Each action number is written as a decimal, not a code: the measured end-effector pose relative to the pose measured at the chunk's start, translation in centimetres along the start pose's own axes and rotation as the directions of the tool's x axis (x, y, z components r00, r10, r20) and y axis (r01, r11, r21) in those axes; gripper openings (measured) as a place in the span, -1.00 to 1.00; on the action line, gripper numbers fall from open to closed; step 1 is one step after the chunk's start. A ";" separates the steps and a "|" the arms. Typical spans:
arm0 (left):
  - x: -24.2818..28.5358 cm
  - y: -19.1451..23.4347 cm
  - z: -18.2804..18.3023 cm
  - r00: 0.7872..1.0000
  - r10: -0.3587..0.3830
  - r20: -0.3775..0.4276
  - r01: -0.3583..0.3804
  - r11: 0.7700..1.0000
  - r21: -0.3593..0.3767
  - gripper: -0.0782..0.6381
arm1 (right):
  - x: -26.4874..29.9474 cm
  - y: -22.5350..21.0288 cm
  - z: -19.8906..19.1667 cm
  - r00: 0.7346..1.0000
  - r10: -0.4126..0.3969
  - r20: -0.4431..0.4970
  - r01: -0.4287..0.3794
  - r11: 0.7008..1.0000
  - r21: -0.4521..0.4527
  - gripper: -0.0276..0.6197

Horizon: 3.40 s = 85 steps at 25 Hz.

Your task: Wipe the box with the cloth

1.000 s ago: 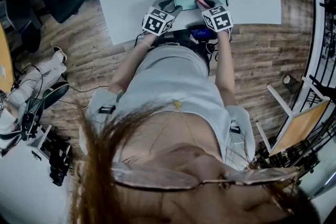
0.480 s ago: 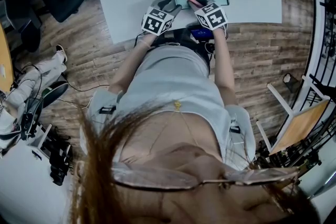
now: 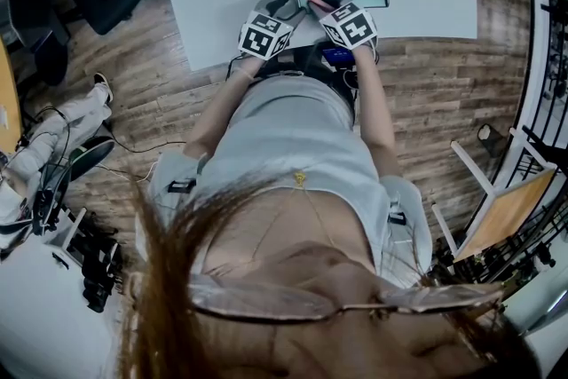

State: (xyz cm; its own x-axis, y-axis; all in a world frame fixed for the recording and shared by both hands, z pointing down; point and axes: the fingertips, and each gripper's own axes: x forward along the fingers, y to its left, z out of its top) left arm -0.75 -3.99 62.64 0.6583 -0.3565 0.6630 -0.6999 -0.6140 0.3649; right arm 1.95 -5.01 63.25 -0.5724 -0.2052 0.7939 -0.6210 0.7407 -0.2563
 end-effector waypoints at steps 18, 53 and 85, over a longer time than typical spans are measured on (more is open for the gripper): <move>-0.9 0.8 0.2 1.000 0.018 0.018 -0.017 1.000 -0.021 -0.18 | 0.7 1.0 0.8 0.999 0.027 0.021 -0.027 1.000 -0.004 -0.80; -3.2 -2.0 9.9 0.950 0.009 0.312 -0.024 0.999 0.045 -0.67 | -12.3 -4.1 5.2 0.806 -0.083 0.586 0.165 0.982 -0.088 -0.80; -10.8 -9.4 22.5 0.783 0.030 0.622 -0.227 0.944 0.240 -0.69 | -23.4 0.8 15.8 0.561 -0.048 0.827 0.310 0.938 -0.155 -0.80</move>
State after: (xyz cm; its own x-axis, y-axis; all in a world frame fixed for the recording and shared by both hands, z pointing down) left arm 4.93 -10.18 37.34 0.6661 -0.7356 0.1234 -0.7438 -0.6674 0.0369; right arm 6.39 -9.76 35.75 -0.7337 -0.6795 0.0014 -0.6766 0.7307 0.0911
